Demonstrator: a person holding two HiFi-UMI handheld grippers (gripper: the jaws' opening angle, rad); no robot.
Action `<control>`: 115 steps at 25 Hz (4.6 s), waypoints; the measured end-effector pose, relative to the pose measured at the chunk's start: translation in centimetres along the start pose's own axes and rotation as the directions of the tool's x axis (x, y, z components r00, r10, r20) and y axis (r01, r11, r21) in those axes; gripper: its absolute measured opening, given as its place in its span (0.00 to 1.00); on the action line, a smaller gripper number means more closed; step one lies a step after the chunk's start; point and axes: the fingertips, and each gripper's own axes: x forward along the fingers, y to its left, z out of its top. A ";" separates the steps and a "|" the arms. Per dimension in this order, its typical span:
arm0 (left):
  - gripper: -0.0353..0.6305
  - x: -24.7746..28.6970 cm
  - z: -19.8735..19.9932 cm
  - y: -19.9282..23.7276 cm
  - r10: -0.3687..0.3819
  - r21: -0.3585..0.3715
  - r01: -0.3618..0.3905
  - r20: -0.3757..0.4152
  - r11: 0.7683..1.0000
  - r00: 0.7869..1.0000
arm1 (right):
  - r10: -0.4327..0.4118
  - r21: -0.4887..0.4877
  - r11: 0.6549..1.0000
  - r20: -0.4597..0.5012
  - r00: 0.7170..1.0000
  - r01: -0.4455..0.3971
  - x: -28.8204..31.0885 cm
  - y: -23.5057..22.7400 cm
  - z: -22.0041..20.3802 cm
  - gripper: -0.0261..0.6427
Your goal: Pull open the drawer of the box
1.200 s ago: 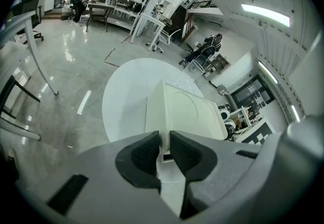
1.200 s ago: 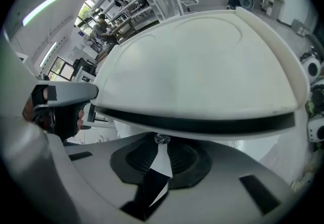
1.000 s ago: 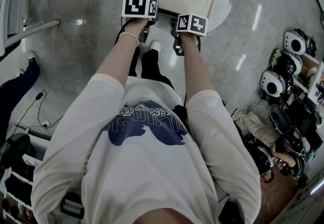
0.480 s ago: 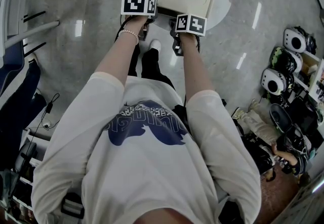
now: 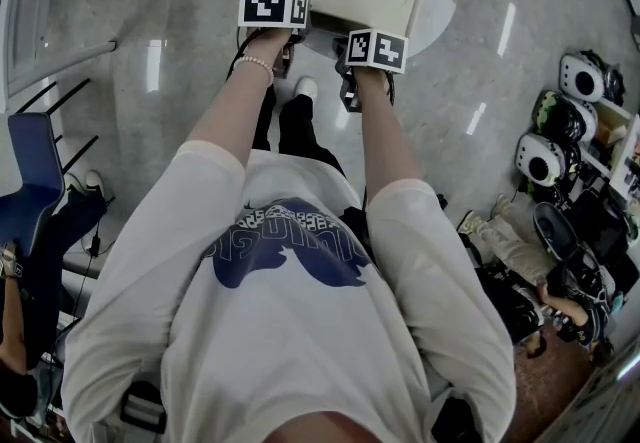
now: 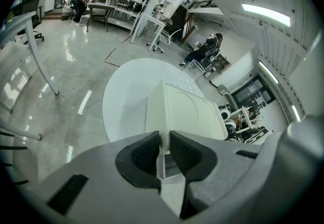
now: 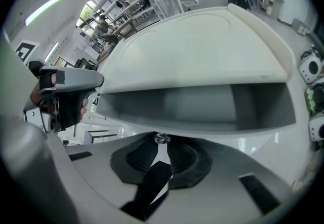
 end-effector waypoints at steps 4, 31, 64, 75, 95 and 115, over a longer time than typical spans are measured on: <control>0.16 0.1 0.0 0.0 0.000 0.000 0.000 -0.002 1.000 1.000 | -0.001 0.004 1.000 -0.003 1.000 0.001 0.0 -0.1 -0.1 0.12; 0.16 0.0 0.0 0.0 -0.002 0.002 0.002 -0.011 1.000 1.000 | 0.011 0.008 1.000 -0.004 1.000 -0.011 -0.2 0.5 -2.6 0.11; 0.16 0.3 -0.1 0.0 -0.001 -0.006 0.001 -0.016 1.000 1.000 | 0.028 -0.005 1.000 -0.024 0.999 -0.028 -0.1 0.5 -5.6 0.11; 0.16 0.3 0.0 0.0 0.000 -0.005 0.000 -0.018 1.000 1.000 | 0.032 -0.008 0.999 -0.039 0.999 -0.032 -0.1 0.6 -6.6 0.11; 0.16 0.2 0.0 0.0 0.005 -0.002 -0.005 -0.018 1.000 1.000 | 0.031 -0.003 1.000 -0.064 0.997 -0.031 0.6 0.7 -7.5 0.11; 0.16 0.1 -0.1 -0.1 0.030 -0.015 -0.030 -0.003 0.999 1.000 | 0.116 0.053 0.992 -0.008 0.993 -0.116 -3.0 -0.3 -9.6 0.23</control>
